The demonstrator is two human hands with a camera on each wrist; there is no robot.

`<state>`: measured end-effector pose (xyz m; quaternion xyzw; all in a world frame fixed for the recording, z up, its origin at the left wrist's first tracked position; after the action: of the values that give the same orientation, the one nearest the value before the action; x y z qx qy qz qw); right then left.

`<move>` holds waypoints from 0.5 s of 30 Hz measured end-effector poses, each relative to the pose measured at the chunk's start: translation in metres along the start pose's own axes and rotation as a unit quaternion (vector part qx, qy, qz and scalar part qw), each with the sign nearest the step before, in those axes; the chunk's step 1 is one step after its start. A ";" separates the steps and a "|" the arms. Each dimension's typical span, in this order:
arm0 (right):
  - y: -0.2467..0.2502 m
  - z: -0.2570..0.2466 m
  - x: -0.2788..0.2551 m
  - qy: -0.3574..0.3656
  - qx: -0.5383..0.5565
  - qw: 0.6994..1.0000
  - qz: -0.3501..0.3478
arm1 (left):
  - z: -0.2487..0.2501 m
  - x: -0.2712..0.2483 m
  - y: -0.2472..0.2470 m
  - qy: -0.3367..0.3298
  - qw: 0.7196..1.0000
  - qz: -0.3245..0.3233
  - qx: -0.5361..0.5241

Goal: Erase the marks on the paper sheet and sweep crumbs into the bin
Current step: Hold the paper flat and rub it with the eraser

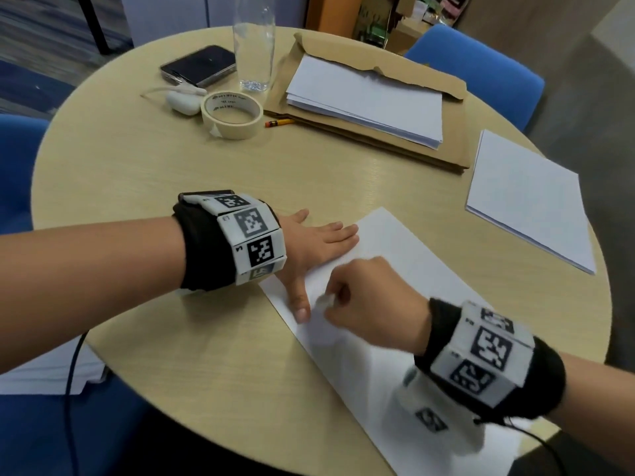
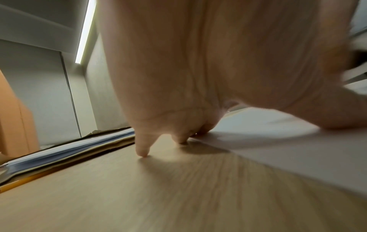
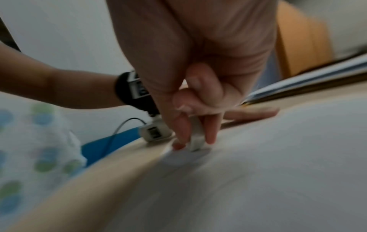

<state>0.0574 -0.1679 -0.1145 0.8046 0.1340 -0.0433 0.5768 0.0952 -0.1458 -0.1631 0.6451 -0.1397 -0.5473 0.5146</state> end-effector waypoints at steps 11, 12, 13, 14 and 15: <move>0.003 0.013 0.017 -0.043 0.050 0.997 -0.031 | 0.001 -0.001 0.000 0.004 1.000 0.005 -0.016; -0.005 0.006 0.014 -0.036 0.075 0.995 -0.057 | 0.000 -0.001 0.000 0.004 1.000 0.004 -0.021; -0.007 0.009 0.013 -0.044 0.083 0.993 -0.068 | 0.000 -0.001 0.000 0.004 1.000 0.004 -0.023; -0.002 0.019 0.016 -0.063 0.070 0.994 -0.061 | 0.001 -0.002 -0.001 0.004 1.000 0.003 -0.021; 0.008 0.033 0.020 -0.087 0.056 0.994 -0.043 | 0.000 -0.001 -0.001 0.004 1.000 0.004 -0.016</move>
<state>0.0813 -0.1985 -0.1226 0.8225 0.1152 -0.1451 0.5378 0.0943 -0.1446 -0.1627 0.6385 -0.1308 -0.5446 0.5279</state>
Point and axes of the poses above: each hand's wrist, its own x-axis towards the middle knuckle, its own y-axis out of the back of the hand, z = x × y, the point moved 10 cm from there along x, towards the middle knuckle, and after that the axes turned 4 degrees about z, right-handed, at the moved point
